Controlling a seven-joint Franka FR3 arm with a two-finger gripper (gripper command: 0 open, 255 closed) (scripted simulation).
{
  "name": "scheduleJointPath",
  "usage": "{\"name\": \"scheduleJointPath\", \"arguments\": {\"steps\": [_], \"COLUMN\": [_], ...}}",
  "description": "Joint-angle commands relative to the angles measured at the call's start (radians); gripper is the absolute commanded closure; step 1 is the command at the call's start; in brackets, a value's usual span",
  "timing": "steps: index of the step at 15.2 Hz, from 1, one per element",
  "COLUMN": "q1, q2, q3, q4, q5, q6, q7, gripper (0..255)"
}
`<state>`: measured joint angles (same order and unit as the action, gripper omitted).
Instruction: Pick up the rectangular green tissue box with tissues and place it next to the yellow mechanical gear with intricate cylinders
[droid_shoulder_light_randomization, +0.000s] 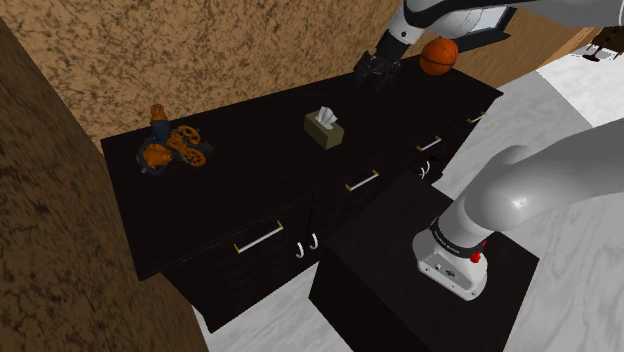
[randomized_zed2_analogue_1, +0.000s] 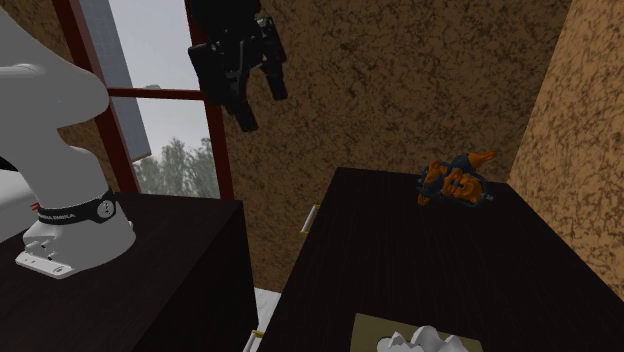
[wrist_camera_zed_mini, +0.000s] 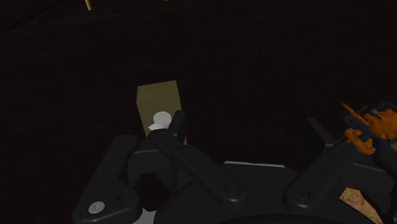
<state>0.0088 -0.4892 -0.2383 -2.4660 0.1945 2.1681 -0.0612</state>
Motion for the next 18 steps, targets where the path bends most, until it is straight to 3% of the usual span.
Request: {"name": "scheduleJointPath", "arguments": {"steps": [1, 6, 11, 14, 18], "q1": [0.01, 0.057, 0.09, 0.08, 0.03], "q2": [0.061, 0.249, 0.46, 0.592, 0.763], "q3": [-0.032, -0.114, -0.174, -0.181, -0.156], "q4": [-0.004, 0.049, 0.149, 0.231, 0.359], "q5": [0.033, 0.17, 0.388, 0.533, 0.699], "q6": [0.071, 0.203, 0.273, 0.281, 0.269], "q7": [-0.045, -0.185, -0.373, -0.487, -0.609], "gripper": [0, 0, 0, 0, 0]}}
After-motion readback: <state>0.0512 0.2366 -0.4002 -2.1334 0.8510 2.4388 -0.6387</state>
